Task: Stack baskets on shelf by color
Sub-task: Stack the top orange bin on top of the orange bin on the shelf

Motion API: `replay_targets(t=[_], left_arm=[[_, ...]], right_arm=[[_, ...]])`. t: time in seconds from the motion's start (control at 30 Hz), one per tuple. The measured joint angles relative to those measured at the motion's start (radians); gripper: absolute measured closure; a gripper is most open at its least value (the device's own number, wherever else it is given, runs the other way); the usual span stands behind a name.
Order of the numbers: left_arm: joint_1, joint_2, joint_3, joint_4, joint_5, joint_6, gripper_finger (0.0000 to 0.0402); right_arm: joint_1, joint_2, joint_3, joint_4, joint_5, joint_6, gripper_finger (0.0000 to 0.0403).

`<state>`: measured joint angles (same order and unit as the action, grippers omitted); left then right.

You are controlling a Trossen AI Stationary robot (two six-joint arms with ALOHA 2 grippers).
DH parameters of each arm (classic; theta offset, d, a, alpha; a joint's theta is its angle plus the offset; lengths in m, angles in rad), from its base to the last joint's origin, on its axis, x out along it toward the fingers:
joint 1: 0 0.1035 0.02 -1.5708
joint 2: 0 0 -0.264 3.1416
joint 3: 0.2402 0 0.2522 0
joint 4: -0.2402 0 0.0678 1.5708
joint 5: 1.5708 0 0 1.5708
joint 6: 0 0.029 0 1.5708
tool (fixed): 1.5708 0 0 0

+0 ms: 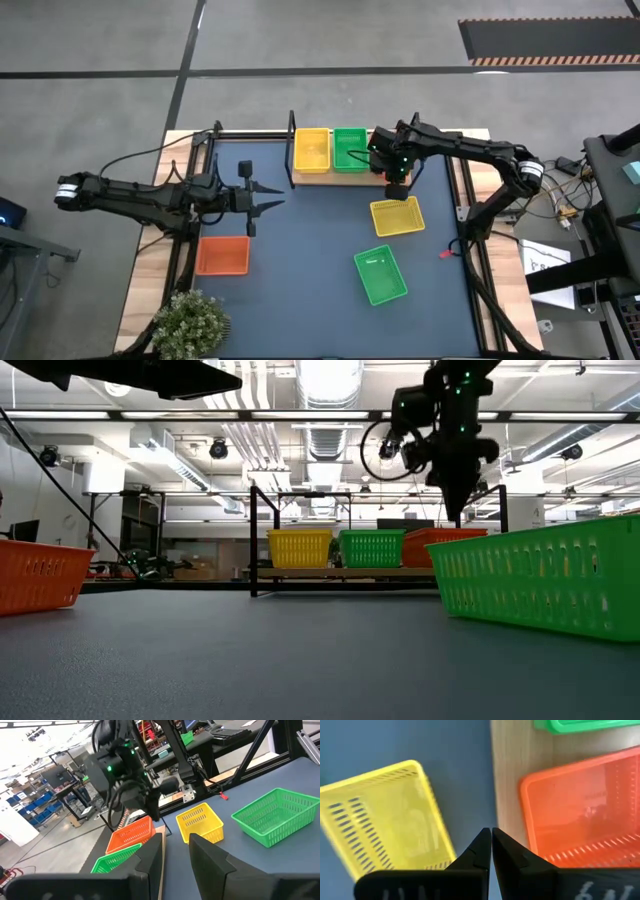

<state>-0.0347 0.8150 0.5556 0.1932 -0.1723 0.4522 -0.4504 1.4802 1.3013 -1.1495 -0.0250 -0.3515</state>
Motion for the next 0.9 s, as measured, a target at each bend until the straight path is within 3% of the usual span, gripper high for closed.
replay_targets(t=[0.37, 0.9], left_arm=[[0.000, 0.000, 0.000, 0.000, 0.000, 0.000, 0.0320], [0.000, 0.000, 0.000, 0.000, 0.000, 0.000, 0.0320]], right_arm=[[0.000, 0.013, -0.058, 0.210, 0.101, -0.008, 0.0394], [0.015, 0.001, -0.046, 0.239, 0.133, 0.013, 0.0394]])
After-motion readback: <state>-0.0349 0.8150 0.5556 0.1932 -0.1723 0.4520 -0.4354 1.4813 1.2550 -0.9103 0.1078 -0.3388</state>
